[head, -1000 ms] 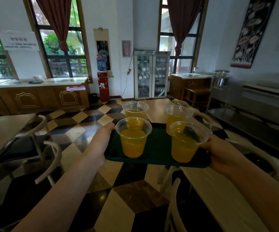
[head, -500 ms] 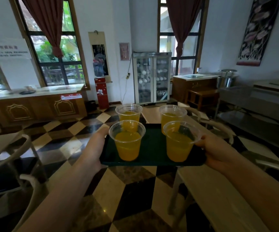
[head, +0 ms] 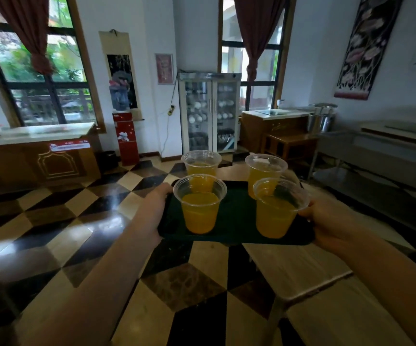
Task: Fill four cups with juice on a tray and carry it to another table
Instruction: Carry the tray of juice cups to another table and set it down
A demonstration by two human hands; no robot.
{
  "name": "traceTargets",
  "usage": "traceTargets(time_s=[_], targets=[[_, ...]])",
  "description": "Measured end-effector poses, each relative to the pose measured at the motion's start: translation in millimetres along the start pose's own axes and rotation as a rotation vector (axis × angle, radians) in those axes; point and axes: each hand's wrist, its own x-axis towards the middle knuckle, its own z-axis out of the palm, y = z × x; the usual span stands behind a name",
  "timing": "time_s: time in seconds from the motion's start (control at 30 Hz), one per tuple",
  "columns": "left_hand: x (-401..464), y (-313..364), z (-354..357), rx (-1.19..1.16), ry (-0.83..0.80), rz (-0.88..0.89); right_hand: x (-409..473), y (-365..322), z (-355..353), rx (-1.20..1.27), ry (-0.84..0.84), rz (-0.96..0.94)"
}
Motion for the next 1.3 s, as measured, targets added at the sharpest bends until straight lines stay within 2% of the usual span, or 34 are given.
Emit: traceTargets(time_s=[0.17,0.5,0.63,0.8,1.13,1.3], targets=[[125.7,38.3,-3.6,0.020,-0.112,-0.033,104.6,-14.8,32.4,0.020,0.039,-0.025],[358.8,63.0,17.7,0.099,-0.170,-0.062,288.5,-30.3,63.9,0.109,0.161,0.050],[444.5,67.5,45.1,0.083,-0.135,-0.058,365.2,-29.8,62.6,0.156,0.193,0.053],[548.0,75.3,94.5,0.131,-0.194,-0.033,461.0,-46.8,49.9,0.138,0.227,0.034],[717.2,88.3,183.9,0.195,-0.345,-0.059,622.2,-63.7,17.1,0.126,0.306,0.022],[801.2,80.3,220.5,0.224,-0.488,-0.084,680.6,-56.4,6.3,0.175,0.391,0.051]])
